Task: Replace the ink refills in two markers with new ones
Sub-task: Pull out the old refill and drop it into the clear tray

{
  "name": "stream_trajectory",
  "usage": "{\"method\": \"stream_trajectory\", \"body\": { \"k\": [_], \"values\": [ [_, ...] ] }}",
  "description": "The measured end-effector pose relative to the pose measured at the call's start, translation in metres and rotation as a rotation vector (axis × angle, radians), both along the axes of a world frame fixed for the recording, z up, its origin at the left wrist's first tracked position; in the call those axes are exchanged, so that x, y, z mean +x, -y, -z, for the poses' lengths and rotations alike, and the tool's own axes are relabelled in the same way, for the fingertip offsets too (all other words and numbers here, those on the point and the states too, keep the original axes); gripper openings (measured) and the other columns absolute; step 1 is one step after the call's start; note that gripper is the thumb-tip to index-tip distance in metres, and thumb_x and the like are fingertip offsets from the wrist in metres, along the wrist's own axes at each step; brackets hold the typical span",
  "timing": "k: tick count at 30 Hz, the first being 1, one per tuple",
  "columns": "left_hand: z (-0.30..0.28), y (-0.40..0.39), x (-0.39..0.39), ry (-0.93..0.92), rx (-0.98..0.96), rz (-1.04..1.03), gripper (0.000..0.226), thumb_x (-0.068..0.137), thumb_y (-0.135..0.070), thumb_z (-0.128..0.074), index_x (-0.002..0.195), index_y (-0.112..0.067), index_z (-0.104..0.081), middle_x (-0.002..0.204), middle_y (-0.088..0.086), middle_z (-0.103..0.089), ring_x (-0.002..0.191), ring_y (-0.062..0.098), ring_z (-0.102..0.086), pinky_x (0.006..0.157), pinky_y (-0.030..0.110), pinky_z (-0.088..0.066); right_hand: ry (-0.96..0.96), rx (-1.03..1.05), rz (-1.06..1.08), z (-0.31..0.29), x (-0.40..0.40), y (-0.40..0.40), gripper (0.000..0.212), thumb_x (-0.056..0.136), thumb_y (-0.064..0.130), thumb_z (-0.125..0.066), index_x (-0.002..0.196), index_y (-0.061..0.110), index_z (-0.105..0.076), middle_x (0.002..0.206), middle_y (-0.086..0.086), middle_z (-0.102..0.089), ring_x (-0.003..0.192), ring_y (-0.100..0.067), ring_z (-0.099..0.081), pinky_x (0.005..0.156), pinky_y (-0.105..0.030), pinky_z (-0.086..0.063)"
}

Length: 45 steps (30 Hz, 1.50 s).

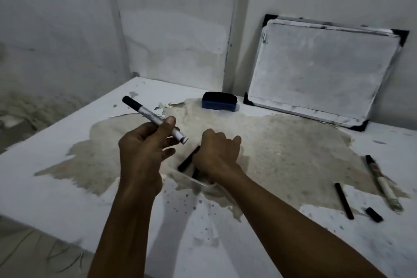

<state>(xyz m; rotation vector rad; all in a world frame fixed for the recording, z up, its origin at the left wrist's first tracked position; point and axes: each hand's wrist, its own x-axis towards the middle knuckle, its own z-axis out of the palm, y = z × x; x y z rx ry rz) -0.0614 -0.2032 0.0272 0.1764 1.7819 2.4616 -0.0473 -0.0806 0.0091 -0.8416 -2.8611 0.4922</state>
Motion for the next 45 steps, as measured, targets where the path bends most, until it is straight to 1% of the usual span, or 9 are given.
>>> {"method": "stream_trajectory", "body": {
  "k": [5,9,13,20,23,26,33,41,45],
  "values": [
    [0.005,-0.002,0.002,0.030,-0.023,0.006,0.022,0.087,-0.025,-0.072,0.068,-0.015,-0.074,0.071,0.003,-0.076,0.081,0.026,-0.074,0.071,0.034,-0.049,-0.016,0.036,-0.005,0.007,-0.006,0.000,0.018,0.079,0.025,-0.062,0.081,0.021,-0.045,0.065,0.003,-0.036,0.081,-0.026,-0.054,0.102,-0.046,-0.022],
    [0.005,-0.010,0.006,0.043,-0.014,0.029,0.026,0.087,-0.024,-0.072,0.062,-0.018,-0.074,0.074,0.006,-0.077,0.083,0.028,-0.074,0.072,0.034,-0.051,-0.117,0.025,0.000,0.004,0.002,-0.003,0.023,0.079,0.031,-0.065,0.071,0.022,-0.045,0.067,0.004,-0.047,0.070,-0.022,-0.048,0.097,-0.045,-0.027],
    [0.004,-0.026,0.016,0.045,0.026,0.094,0.027,0.089,-0.020,-0.071,0.065,-0.009,-0.071,0.069,0.006,-0.073,0.070,0.022,-0.070,0.058,0.023,-0.053,-0.291,0.042,0.029,-0.005,0.033,-0.020,0.017,0.079,0.037,-0.063,0.078,0.020,-0.062,0.070,0.004,-0.058,0.069,-0.020,-0.054,0.082,-0.038,-0.040],
    [0.008,-0.065,0.047,0.036,0.003,0.197,0.024,0.087,-0.025,-0.073,0.066,-0.012,-0.075,0.072,0.009,-0.072,0.064,0.019,-0.056,0.057,0.028,-0.041,-0.327,0.130,0.306,-0.008,0.131,-0.097,0.024,0.080,0.044,-0.063,0.077,0.020,-0.063,0.076,-0.001,-0.064,0.073,-0.024,-0.063,0.062,-0.028,-0.043],
    [0.011,-0.087,0.067,0.055,0.012,0.261,0.023,0.087,-0.021,-0.074,0.068,-0.008,-0.075,0.070,0.010,-0.067,0.058,0.016,-0.047,0.052,0.027,-0.036,-0.259,0.169,0.464,0.002,0.173,-0.130,0.022,0.079,0.041,-0.064,0.075,0.019,-0.063,0.074,-0.003,-0.064,0.077,-0.027,-0.064,0.063,-0.029,-0.046],
    [0.015,-0.108,0.086,0.064,0.003,0.341,0.025,0.087,-0.020,-0.073,0.066,-0.007,-0.074,0.063,0.004,-0.066,0.056,0.015,-0.045,0.052,0.027,-0.035,-0.164,0.247,0.568,0.014,0.207,-0.151,0.023,0.079,0.040,-0.062,0.078,0.018,-0.065,0.082,-0.004,-0.068,0.091,-0.029,-0.063,0.079,-0.036,-0.045],
    [0.027,-0.142,0.119,0.134,-0.019,0.439,0.019,0.086,-0.020,-0.074,0.078,-0.002,-0.075,0.069,0.008,-0.069,0.056,0.016,-0.049,0.051,0.028,-0.038,-0.117,0.208,0.601,0.029,0.226,-0.165,0.029,0.083,0.046,-0.057,0.078,0.017,-0.063,0.093,-0.004,-0.070,0.111,-0.029,-0.057,0.090,-0.040,-0.037],
    [0.038,-0.153,0.130,0.342,-0.017,0.454,0.021,0.085,-0.022,-0.075,0.079,-0.002,-0.076,0.081,0.017,-0.075,0.057,0.017,-0.055,0.051,0.028,-0.041,-0.162,0.147,0.508,0.025,0.226,-0.154,0.014,0.079,0.033,-0.063,0.076,0.019,-0.064,0.079,0.000,-0.069,0.088,-0.025,-0.064,0.092,-0.038,-0.039],
    [0.038,-0.157,0.128,0.455,0.040,0.466,0.026,0.086,-0.024,-0.074,0.065,-0.008,-0.075,0.083,0.015,-0.076,0.053,0.016,-0.056,0.051,0.028,-0.040,-0.526,0.058,0.321,0.009,0.231,-0.136,0.010,0.080,0.030,-0.068,0.080,0.021,-0.072,0.075,0.005,-0.073,0.074,-0.016,-0.067,0.084,-0.041,-0.050]
  ]
}}
